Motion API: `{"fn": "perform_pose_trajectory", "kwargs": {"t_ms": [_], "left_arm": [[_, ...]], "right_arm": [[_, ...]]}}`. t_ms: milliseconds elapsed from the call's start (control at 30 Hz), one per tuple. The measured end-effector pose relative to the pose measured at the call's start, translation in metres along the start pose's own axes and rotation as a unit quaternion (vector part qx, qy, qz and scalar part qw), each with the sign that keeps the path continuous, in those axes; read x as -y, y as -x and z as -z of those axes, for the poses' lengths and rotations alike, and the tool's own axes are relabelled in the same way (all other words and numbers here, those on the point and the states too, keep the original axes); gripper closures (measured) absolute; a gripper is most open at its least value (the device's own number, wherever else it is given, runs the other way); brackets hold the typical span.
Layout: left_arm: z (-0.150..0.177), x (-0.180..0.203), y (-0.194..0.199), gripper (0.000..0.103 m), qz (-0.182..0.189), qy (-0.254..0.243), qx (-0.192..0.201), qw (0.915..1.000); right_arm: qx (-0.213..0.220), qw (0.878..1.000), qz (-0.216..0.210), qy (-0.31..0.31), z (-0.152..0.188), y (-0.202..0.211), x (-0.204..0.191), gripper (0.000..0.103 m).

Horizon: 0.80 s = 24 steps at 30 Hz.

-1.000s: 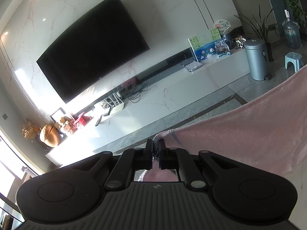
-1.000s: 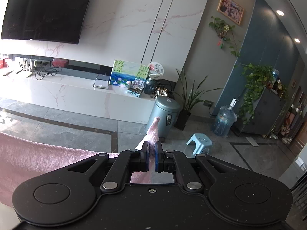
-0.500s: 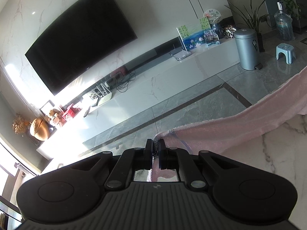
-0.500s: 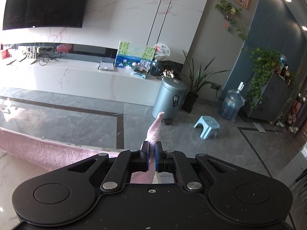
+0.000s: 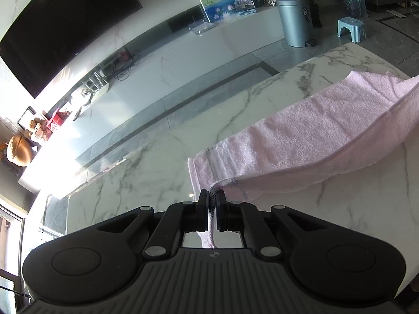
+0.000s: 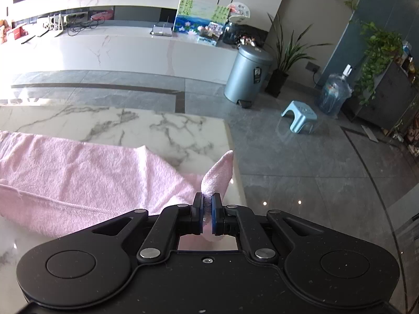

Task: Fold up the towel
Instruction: 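Lay the towel flat on the table and open both grippers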

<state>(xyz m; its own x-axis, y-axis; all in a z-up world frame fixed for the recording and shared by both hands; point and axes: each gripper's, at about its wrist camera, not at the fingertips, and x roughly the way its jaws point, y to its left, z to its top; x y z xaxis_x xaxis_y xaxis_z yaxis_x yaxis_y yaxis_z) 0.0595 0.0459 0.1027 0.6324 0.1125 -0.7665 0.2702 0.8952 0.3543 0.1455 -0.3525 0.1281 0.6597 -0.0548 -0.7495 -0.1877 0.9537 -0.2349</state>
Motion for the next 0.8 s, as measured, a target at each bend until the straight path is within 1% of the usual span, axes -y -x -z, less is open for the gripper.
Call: {"fn": "perform_pose_trajectory", "kwargs": {"t_ms": [233, 400, 800], "left_arm": [[0.035, 0.019, -0.007, 0.099, 0.029, 0.008, -0.028, 0.9992], [0.059, 0.030, -0.016, 0.099, 0.033, 0.004, -0.049, 0.9982], [0.104, 0.046, -0.049, 0.099, 0.048, 0.005, -0.108, 0.9930]], "right_arm": [[-0.052, 0.998, -0.009, 0.017, 0.047, -0.008, -0.009, 0.099], [-0.087, 0.996, -0.011, 0.025, 0.075, -0.017, -0.012, 0.099], [-0.163, 0.986, -0.009, 0.026, 0.119, -0.052, -0.010, 0.099]]}}
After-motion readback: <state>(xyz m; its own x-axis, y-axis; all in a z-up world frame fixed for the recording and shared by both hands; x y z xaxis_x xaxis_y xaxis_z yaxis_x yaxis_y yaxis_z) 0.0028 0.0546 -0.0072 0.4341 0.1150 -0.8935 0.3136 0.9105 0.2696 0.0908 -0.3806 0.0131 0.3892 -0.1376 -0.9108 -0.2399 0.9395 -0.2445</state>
